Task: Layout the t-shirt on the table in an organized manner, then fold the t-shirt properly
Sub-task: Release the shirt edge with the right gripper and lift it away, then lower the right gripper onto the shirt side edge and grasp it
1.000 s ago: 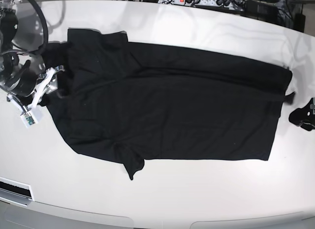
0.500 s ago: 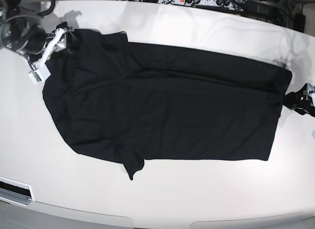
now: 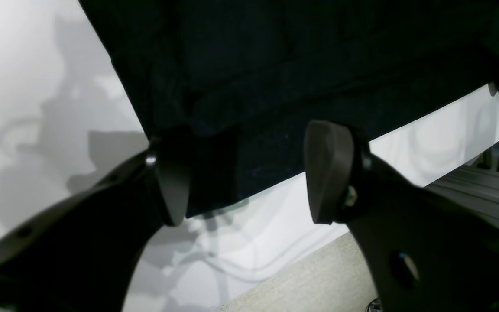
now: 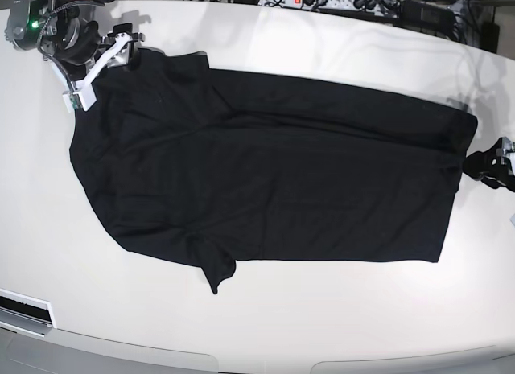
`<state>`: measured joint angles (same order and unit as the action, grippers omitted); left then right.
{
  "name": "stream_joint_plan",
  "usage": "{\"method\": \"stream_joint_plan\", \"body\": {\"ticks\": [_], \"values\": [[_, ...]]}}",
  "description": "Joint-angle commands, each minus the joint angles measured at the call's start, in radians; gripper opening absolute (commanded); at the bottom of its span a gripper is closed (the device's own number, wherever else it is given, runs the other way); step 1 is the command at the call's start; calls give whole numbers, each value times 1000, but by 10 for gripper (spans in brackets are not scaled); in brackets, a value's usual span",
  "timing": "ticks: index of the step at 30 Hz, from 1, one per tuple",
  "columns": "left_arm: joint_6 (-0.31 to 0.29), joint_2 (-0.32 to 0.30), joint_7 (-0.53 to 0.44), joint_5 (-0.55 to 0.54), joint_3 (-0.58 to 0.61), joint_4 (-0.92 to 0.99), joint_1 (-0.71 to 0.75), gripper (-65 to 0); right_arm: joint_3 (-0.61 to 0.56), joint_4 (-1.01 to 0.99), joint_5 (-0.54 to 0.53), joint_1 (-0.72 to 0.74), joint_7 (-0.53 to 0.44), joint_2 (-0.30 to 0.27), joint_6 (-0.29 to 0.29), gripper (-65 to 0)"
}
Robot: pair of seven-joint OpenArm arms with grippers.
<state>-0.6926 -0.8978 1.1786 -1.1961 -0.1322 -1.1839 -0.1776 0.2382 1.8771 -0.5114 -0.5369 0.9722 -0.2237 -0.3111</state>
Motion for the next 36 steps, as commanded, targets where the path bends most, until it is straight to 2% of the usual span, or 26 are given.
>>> {"method": "stream_joint_plan", "body": {"ticks": [1,8,14,18,20,21,23,24,26,29,36], "values": [[-6,-31,-9,-19,-12,-11,-16,-243,5,-4,-3,0,-20,-6,3,-252],[-6,-31,-8,-21,-12,-11,-17,-243,5,-109,-12,15,-20,-5,-16,-252],[-6,-31,-7,-27,-12,-11,-16,-243,5,-158,-115,23,-24,-3,-105,-261],[-6,-31,-4,-28,-12,-11,-16,-243,5,-158,-129,42,-24,-3,-140,-272],[-6,-31,-3,-27,-12,-11,-16,-243,5,-158,-128,55,-22,-3,-146,-351],[-6,-31,-3,-27,-12,-11,-17,-243,5,-158,-129,60,-23,-3,-162,-420],[-6,-31,-3,-28,-12,-11,-17,-243,5,-158,-129,75,-6,-4,-200,-611],[-6,-31,-3,-27,-12,-11,-17,-243,5,-155,-140,85,17,-5,-216,-650],[-6,-31,-3,-27,-12,-11,-17,-243,5,-142,-201,103,71,-7,-240,-650],[-6,-31,5,-27,-12,-11,-17,-243,5,-69,-302,116,126,-10,-311,-650],[-6,-31,23,-29,-12,-11,-17,-243,5,141,-301,166,108,-10,-378,-650]]}}
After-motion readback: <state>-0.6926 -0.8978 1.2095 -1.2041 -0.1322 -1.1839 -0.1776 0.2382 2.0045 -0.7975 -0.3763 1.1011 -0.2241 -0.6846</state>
